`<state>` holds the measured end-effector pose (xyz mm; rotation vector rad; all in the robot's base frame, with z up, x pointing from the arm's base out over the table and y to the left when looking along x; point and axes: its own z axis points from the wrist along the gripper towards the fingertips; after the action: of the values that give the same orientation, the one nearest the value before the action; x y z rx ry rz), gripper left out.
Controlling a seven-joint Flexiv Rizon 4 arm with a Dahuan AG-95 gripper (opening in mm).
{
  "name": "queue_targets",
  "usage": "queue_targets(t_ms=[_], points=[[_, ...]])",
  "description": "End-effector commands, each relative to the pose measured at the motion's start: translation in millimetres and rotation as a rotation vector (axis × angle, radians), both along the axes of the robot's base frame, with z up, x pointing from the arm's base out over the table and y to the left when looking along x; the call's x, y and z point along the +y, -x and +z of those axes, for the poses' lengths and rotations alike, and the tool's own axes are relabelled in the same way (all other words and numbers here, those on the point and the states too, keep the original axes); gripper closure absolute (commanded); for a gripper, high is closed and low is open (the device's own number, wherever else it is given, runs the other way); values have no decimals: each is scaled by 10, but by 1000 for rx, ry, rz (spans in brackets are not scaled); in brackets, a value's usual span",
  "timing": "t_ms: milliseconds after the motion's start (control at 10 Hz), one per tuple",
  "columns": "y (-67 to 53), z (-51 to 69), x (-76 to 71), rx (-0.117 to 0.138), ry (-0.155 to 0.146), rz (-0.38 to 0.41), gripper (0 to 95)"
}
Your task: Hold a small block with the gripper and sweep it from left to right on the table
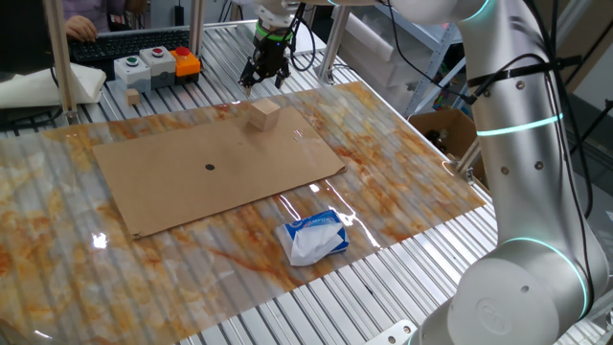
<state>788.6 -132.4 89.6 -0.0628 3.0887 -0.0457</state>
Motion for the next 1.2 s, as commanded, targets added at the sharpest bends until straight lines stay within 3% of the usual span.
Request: queue_targets(t_ms=[100, 500, 600, 1000, 1100, 1200], points=[[-3, -4, -6, -2, 2, 0, 0], [-3, -4, -6, -1, 3, -3, 0], [-3, -4, -6, -2, 3, -4, 190], [-3, -4, -6, -6, 6, -19, 190], [-3, -4, -6, -2, 6, -15, 0], [-3, -4, -6, 2, 9, -16, 0]])
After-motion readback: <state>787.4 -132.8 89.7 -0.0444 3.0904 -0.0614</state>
